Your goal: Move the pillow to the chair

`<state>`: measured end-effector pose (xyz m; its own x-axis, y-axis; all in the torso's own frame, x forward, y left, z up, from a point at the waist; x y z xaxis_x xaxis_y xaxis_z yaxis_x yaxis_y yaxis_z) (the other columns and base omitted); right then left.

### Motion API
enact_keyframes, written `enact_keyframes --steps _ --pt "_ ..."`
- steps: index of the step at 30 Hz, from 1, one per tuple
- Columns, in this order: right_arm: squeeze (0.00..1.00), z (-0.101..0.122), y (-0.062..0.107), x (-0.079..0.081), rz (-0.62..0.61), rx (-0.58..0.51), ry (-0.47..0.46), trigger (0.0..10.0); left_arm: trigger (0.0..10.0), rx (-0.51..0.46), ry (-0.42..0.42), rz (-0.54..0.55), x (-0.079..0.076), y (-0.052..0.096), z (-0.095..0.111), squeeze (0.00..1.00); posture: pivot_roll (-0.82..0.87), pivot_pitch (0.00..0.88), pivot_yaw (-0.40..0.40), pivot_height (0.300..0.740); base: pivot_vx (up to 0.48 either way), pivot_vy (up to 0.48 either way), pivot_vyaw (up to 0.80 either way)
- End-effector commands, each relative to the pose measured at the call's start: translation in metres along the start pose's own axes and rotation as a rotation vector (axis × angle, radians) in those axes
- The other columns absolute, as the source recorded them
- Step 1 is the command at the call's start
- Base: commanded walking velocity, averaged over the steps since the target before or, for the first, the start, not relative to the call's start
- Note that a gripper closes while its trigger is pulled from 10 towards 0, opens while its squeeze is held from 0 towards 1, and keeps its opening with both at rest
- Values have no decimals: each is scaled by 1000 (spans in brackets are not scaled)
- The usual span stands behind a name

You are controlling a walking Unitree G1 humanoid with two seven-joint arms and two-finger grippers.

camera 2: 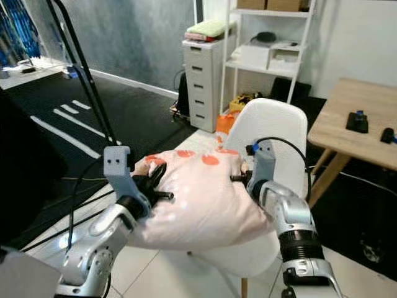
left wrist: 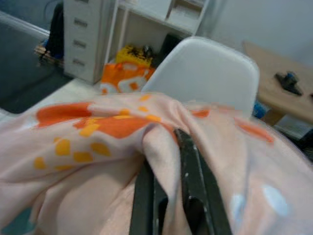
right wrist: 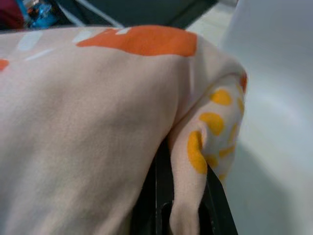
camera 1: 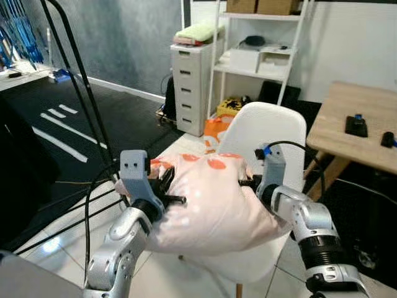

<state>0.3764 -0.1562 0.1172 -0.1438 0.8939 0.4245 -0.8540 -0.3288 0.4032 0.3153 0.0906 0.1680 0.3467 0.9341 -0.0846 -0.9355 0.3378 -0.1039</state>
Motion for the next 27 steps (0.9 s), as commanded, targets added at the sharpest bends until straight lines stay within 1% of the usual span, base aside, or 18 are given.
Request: enact_keyframes --steps 1,2,3,7,10,11,14,15,16,17,19,20,21,24,27 --pt "0 6 -2 16 63 -14 29 10000 10000 -84 -20 -72 -16 -4 21 0 -212 0 26 740 0 0 0" --pt "0 6 -1 16 61 -11 31 10000 10000 -79 -28 -77 -16 -4 21 0 -212 0 26 740 0 0 0" --pt "0 5 0 11 40 3 46 10000 10000 -42 -63 -117 -21 -2 16 0 -214 0 29 740 0 0 0" --pt "0 1 2 4 1 33 74 10000 10000 16 -111 -195 -30 2 8 0 -217 0 34 740 0 0 0" --pt "0 -2 3 -8 -73 62 119 10000 10000 61 -151 -293 -42 6 2 0 -219 0 36 740 0 0 0" --pt "0 -5 4 -13 -99 87 151 10000 10000 92 -160 -316 -45 7 -1 0 -220 0 37 740 0 0 0" --pt "0 -14 7 -20 -127 153 213 10000 10000 156 -181 -344 -48 9 -6 0 -220 0 39 740 0 0 0" --pt "0 -17 8 -24 -142 178 228 10000 10000 183 -177 -344 -49 9 -7 0 -220 0 38 740 0 0 0" --pt "0 -17 8 -24 -142 178 228 10000 10000 183 -177 -344 -49 9 -7 0 -220 0 38 740 0 0 0" --pt "0 -18 9 -27 -158 182 229 10000 10000 200 -160 -345 -50 9 -8 0 -220 0 38 740 0 0 0" --pt "0 -18 10 -31 -179 183 227 10000 10000 253 -137 -354 -54 10 -13 0 -221 1 39 740 0 0 0" --pt "0 -18 10 -31 -182 182 225 10000 10000 265 -134 -358 -55 11 -13 0 -221 1 39 740 0 0 0" --pt "0 -14 8 -28 -168 150 208 10000 10000 260 -137 -368 -59 10 -13 0 -220 6 42 740 0 0 0" --pt "0 -11 7 -22 -145 130 200 10000 10000 259 -163 -358 -59 8 -13 0 -221 8 45 740 0 0 0" --pt "0 -11 6 -16 -127 131 208 10000 10000 253 -128 -330 -58 6 -10 0 -221 9 44 740 0 0 0"
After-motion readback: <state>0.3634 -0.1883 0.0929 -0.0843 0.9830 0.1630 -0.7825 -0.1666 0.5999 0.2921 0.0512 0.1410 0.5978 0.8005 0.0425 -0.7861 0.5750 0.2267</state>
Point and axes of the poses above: a point about 5 cm out from each wrist's last joint towards the gripper, its own y axis pointing back from the gripper into the wrist, its own z axis along the axis of the wrist's last joint, x = y × z, the point moved 3 cm from there along -y, pointing out of the wrist towards the gripper, and after that the axes turned 15 degrees about -y, right-handed, at the moved point
